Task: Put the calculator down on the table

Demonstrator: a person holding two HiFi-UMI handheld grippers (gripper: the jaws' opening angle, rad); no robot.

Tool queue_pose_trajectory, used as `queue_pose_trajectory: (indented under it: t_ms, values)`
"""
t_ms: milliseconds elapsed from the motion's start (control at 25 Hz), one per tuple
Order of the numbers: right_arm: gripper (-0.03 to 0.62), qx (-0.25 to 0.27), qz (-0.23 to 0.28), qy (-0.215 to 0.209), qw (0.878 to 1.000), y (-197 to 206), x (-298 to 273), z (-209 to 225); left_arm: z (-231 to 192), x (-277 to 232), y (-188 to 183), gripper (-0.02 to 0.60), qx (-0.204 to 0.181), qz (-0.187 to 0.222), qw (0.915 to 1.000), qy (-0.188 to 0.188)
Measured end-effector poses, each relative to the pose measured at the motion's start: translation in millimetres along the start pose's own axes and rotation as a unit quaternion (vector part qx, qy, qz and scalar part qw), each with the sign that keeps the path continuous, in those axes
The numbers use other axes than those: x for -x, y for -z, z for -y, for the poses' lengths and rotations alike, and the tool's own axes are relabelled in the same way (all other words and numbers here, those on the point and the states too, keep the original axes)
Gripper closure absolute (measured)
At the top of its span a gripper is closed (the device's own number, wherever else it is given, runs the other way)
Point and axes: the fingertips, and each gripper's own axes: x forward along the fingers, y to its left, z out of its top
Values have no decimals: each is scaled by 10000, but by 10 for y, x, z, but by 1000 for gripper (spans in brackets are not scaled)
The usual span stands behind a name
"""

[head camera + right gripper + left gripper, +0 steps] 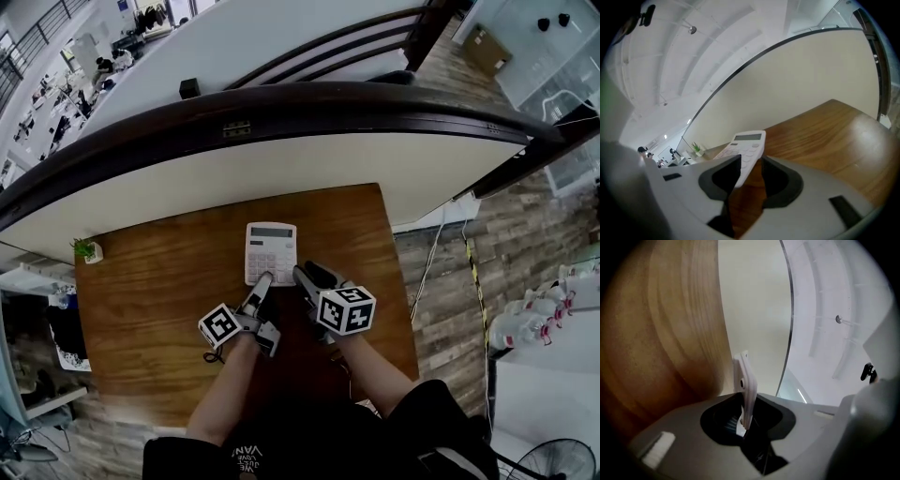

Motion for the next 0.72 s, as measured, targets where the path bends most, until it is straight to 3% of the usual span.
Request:
queue_pose_trajectory:
  t_ms: [240, 360, 720]
  values:
    - [485, 141, -57, -18, 9999, 48, 2, 59, -56, -204, -67, 528, 159, 148, 9998, -43]
    - [452, 299, -115, -96, 9994, 66, -28, 36, -84, -280, -103, 528, 214, 191, 9995, -89]
    - [390, 1137, -368, -152, 9927, 105, -175, 19, -180, -398, -164, 525, 282, 243, 9989, -273]
